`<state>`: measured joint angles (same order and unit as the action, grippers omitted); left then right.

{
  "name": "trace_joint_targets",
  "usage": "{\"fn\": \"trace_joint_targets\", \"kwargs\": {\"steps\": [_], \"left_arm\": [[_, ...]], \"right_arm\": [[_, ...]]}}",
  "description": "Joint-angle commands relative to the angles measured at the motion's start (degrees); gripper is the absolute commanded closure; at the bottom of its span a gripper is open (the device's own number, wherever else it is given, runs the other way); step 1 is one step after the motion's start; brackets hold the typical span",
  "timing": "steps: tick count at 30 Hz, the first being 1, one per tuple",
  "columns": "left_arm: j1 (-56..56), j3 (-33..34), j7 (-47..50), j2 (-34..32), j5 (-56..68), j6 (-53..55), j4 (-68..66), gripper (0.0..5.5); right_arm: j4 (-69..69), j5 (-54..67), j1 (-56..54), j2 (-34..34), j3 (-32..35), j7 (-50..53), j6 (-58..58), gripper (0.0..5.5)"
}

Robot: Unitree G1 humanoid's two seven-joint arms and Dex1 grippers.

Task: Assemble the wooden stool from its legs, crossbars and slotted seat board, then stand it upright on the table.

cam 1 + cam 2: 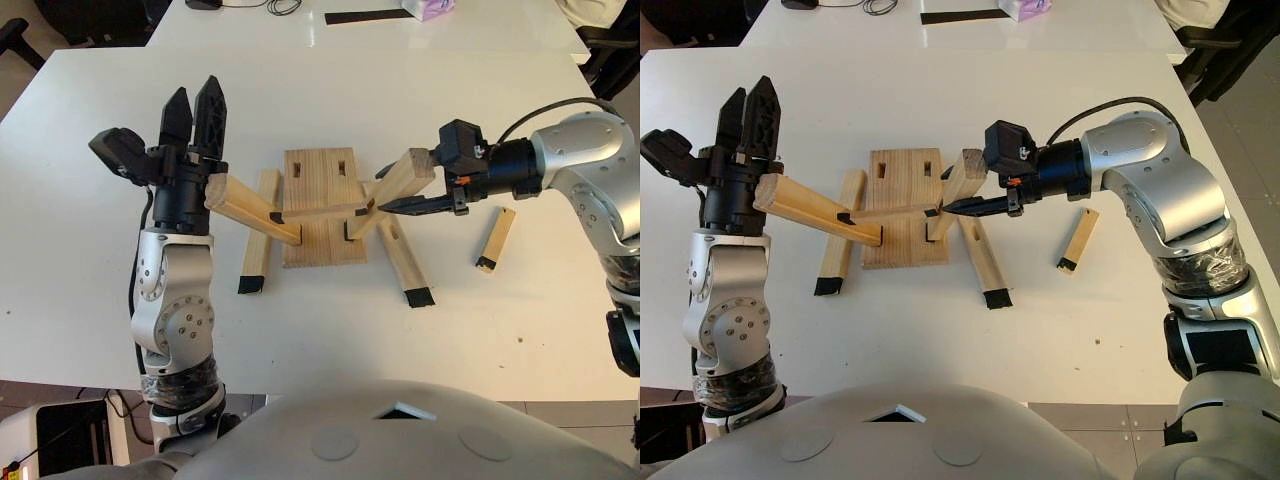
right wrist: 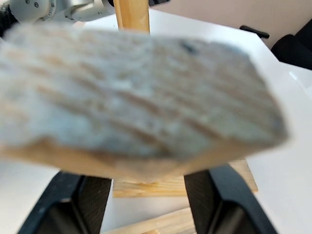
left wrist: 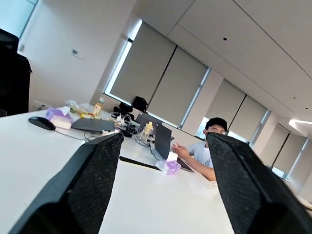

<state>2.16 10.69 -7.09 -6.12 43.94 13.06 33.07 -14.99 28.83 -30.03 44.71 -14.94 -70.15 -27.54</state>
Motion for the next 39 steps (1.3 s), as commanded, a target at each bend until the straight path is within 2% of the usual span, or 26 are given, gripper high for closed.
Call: {"fn": "trace_joint_targets", "kwargs": {"steps": [1, 9, 14, 20, 27, 34, 39], "left_arm": [[-1.44, -0.87, -1.64, -0.58, 0.82, 1.35, -1.85, 2.33], [-2.8, -0.4, -2.61, -1.16, 0.85, 2.19, -4.03, 2.33], [-2.61, -0.89, -2.7, -0.93, 0.64, 2.11, -3.71, 2.33], [-2.06, -2.02, -2.32, -0.2, -0.58, 1.53, -2.82, 2.33], [-2.66, -6.79, -3.56, -1.08, -4.68, 1.93, -0.71, 2.33], [-6.46, -13.62, -6.43, -0.07, -7.23, 3.61, -3.8, 2.33], [-5.34, -13.2, -6.07, 0.48, -7.54, 3.24, -5.02, 2.33]], "right_arm": [[4.09, -3.52, 4.71, -0.36, -2.98, -1.53, 1.49, 3.49], [1.28, -6.32, 5.53, -0.81, -4.35, 1.13, 2.82, 3.49], [-2.1, -5.34, 3.91, -1.68, -6.4, 4.8, -3.12, 3.49], [-2.96, -5.66, -0.75, -2.08, -9.93, 4.6, -8.28, 3.49], [-6.32, 0.59, -6.7, -6.15, -10.93, 5.8, -21.39, 3.49], [-8.65, 4.28, -7.11, -10.54, -10.54, 9.93, -32.52, 3.49], [-12.28, 4.44, -9.46, -11.0, -9.59, 9.42, -32.34, 3.49]]}}
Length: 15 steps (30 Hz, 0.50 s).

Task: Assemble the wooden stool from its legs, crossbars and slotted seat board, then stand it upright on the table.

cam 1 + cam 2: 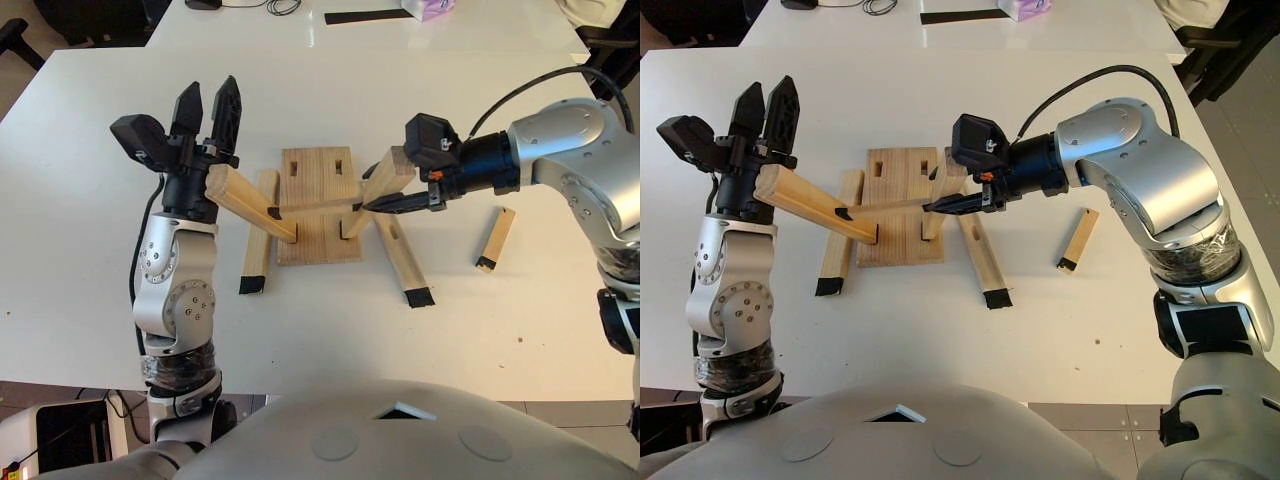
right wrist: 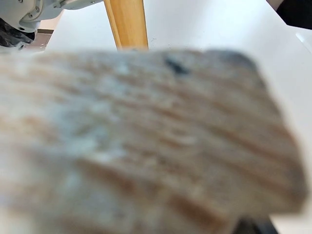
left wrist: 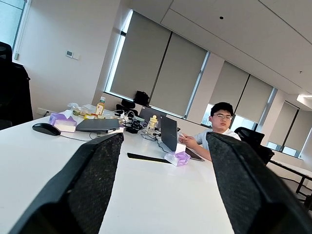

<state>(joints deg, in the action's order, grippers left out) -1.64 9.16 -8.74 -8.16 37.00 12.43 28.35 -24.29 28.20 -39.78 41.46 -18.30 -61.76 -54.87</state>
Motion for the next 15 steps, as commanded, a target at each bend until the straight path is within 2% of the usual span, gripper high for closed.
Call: {"fn": "trace_joint_targets", "kwargs": {"steps": [1, 4, 6, 8, 11, 15], "left_arm": [[-1.43, -11.79, -4.6, 2.49, -0.78, 3.66, -0.63, 2.33], [-0.63, -11.2, -4.87, 2.25, -0.7, 3.05, -1.67, 2.33], [-0.82, -10.88, -5.09, 2.86, -0.04, 2.69, -3.16, 2.33], [-2.08, -12.07, -5.77, 3.41, -0.96, 2.41, -5.49, 2.33], [-3.08, -12.48, -6.35, 3.79, -1.28, 2.23, -7.52, 2.33], [-2.73, -9.41, -5.02, 2.34, -1.99, 1.05, -8.04, 2.33]], "right_arm": [[-2.92, 4.62, 0.05, -7.91, -6.17, 0.99, -4.76, 3.48], [-1.24, 3.11, -0.31, -6.44, -6.18, -0.44, -3.54, 3.48], [-1.36, 1.94, 1.43, -5.09, -8.43, -1.65, -2.79, 3.48], [0.4, -0.12, 2.88, -6.0, -10.83, -1.22, -1.49, 3.48], [2.77, -1.18, 3.03, -8.09, -10.61, 0.13, -1.62, 3.48], [3.96, -3.59, 4.64, -7.09, -10.91, 0.85, 0.67, 3.48]]}}
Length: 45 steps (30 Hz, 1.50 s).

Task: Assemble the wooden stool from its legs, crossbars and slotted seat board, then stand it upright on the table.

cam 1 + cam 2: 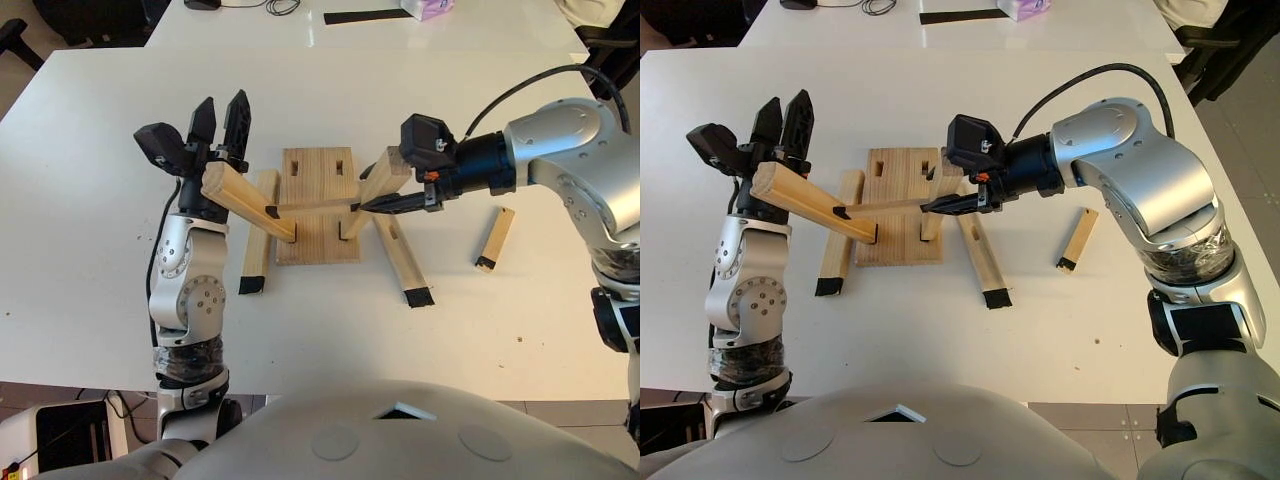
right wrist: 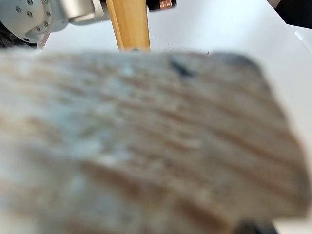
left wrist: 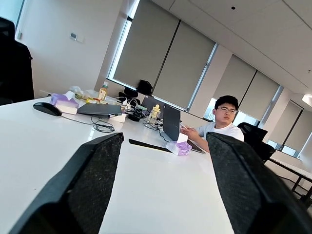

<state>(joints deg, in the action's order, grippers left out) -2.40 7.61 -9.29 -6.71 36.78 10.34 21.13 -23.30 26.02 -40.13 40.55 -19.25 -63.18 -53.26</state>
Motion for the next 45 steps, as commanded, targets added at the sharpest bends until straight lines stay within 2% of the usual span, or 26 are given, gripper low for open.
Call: {"fn": "trace_joint_targets", "kwargs": {"steps": [1, 6, 14, 20, 24, 31, 37, 43, 44, 45], "left_arm": [[-2.18, -6.01, -3.26, 0.86, -1.31, 2.81, -0.56, 2.33], [-3.92, 2.11, 2.32, 0.07, 3.31, 3.74, 3.06, 2.33], [-8.35, 11.79, 10.24, -4.25, 7.37, 6.95, 8.37, 2.33], [-5.6, 9.86, 10.38, -2.64, 5.03, 7.24, 7.18, 2.33], [-5.22, 11.07, 12.06, -2.8, 3.27, 6.72, 8.39, 2.33], [-8.14, 10.55, 15.4, -4.44, 0.07, 8.04, 13.02, 2.33], [-5.01, 7.72, 15.23, -2.45, -1.94, 8.23, 12.84, 2.33], [-3.79, 6.28, 13.72, -1.19, -2.78, 7.79, 11.21, 2.33], [-3.93, 6.54, 13.83, -0.95, -2.41, 7.85, 11.03, 2.33], [-4.13, 6.81, 13.87, -0.89, -2.06, 7.96, 10.89, 2.33]], "right_arm": [[3.03, -1.19, 5.29, -6.18, -8.92, 2.93, -1.26, 3.48], [1.38, 0.99, 6.89, -5.72, -2.54, 6.9, -4.19, 3.48], [-2.69, 5.16, 7.35, -5.4, 0.78, 10.5, -8.04, 3.48], [-4.33, 7.85, 6.22, -3.62, 3.54, 10.3, -10.14, 3.48], [-5.09, 9.64, 4.23, -0.39, 5.7, 8.86, -11.02, 3.48], [-5.21, 10.16, 1.17, 1.41, 5.44, 7.85, -10.8, 3.48], [-2.16, 4.44, 2.84, 3.82, 0.06, 5.64, -3.81, 3.48], [0.8, 2.55, 3.48, 3.97, -0.69, 2.55, 3.28, 3.48], [1.34, 2.31, 3.87, 3.72, -0.24, 2.05, 5.3, 3.12], [1.75, 2.24, 4.29, 3.52, 0.29, 1.8, 6.75, 3.08]]}}
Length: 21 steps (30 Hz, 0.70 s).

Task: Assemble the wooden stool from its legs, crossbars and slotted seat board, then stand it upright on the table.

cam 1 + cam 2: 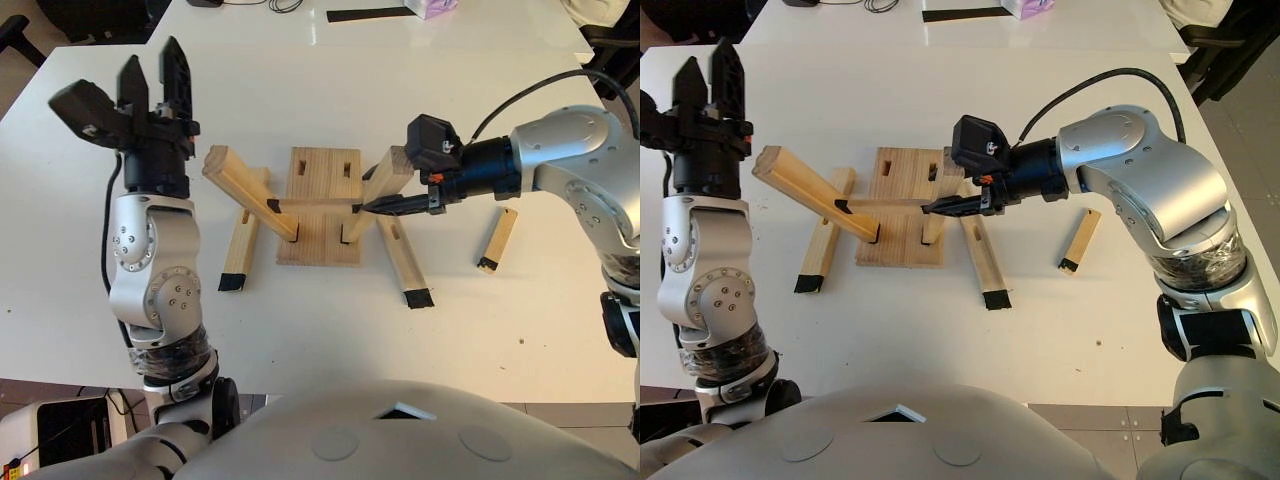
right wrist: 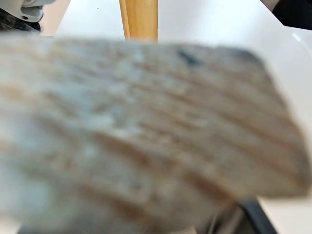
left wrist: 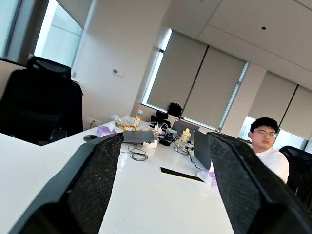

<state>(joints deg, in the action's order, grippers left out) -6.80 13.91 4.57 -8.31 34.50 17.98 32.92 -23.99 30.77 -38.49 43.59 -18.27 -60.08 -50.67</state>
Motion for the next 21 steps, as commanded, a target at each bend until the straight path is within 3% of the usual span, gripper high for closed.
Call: {"fn": "trace_joint_targets", "kwargs": {"steps": [1, 7, 11, 17, 21], "left_arm": [[0.2, 0.93, 0.09, 0.76, 0.79, 0.5, -0.9, 2.33], [1.25, 4.75, 0.28, -1.05, 2.7, 2.1, -1.48, 2.33], [5.21, 5.71, -0.13, -2.21, 2.44, 4.2, -0.9, 2.33], [21.92, 9.2, -7.13, -6.97, 1.1, 6.63, 0.02, 2.33], [28.42, 10.24, -11.58, -9.77, -1.26, 5.87, 0.26, 2.8]], "right_arm": [[2.82, -1.85, 3.2, -0.12, 0.56, -1.13, 4.91, 2.92], [-0.12, 1.33, 6.46, -2.46, 7.7, 2.67, 5.07, 2.06], [-6.54, 6.14, 10.42, 0.34, 13.66, 4.25, 0.12, 1.48], [-13.66, 10.69, 26.0, 8.38, 23.55, 1.47, -1.03, 1.45], [-13.12, 10.58, 30.36, 3.98, 26.01, 9.18, -1.07, 1.43]]}}
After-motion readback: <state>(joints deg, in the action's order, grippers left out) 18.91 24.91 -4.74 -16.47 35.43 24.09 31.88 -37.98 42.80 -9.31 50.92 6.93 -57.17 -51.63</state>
